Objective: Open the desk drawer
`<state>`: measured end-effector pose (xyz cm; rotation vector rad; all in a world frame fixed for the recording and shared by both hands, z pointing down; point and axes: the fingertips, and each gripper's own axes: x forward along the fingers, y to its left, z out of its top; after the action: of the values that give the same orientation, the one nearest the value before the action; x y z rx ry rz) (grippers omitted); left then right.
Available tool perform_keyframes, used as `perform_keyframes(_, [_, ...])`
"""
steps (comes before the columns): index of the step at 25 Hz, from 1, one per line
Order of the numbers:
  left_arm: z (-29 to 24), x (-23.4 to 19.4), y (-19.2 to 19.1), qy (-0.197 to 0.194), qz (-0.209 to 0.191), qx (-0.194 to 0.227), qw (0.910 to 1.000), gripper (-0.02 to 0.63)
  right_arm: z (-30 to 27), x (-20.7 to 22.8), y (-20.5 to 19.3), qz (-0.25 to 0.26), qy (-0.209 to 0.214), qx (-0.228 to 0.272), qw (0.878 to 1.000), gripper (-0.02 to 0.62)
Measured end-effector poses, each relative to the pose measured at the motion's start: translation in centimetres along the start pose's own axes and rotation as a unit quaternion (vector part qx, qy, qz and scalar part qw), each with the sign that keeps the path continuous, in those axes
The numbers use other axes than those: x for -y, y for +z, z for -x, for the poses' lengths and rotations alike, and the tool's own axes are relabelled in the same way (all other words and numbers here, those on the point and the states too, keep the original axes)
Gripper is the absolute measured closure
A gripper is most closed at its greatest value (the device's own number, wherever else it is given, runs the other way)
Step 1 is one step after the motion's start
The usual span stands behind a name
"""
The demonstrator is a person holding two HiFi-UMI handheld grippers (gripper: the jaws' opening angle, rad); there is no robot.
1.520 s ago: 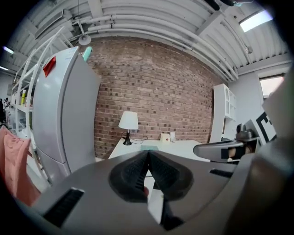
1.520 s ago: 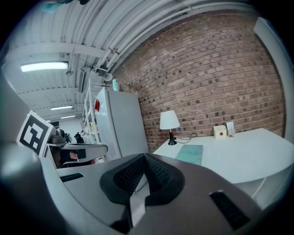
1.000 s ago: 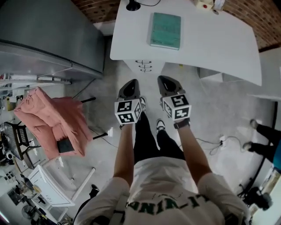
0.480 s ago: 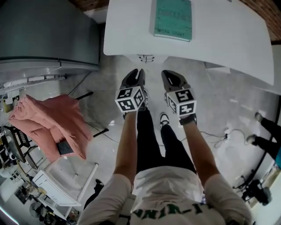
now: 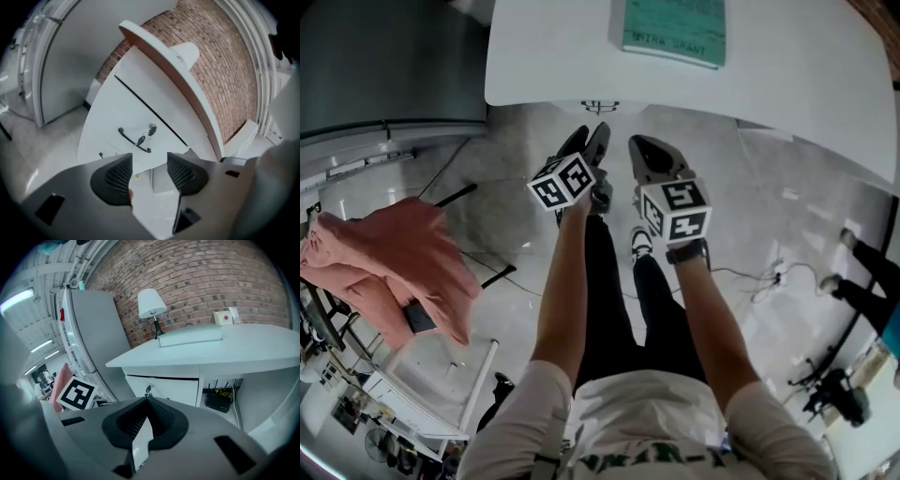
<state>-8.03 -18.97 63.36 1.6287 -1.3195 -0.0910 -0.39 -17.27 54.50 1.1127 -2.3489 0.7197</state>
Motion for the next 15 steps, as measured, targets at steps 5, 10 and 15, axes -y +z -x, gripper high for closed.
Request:
perform_keyframes(5, [-2.7, -1.8, -0.1, -0.022, 0.080, 0.030, 0.9961, 0.394, -0.3, 1.5, -2.4, -0.005, -0.010, -0.011, 1.000, 0.592])
perform_keyframes(10, [-4.5, -1.7, 1.5, -0.086, 0.140, 0.067, 0.9842, 0.394, -0.8, 2.7, -3.8, -0.015, -0.022, -0.020, 0.999, 0.592])
perform_keyframes(15, [-6.2, -2.6, 2.5, -0.095, 0.171, 0.093, 0.9763, 0.396, -1.9, 3.2, -3.7, -0.023, -0.026, -0.017, 0.999, 0.592])
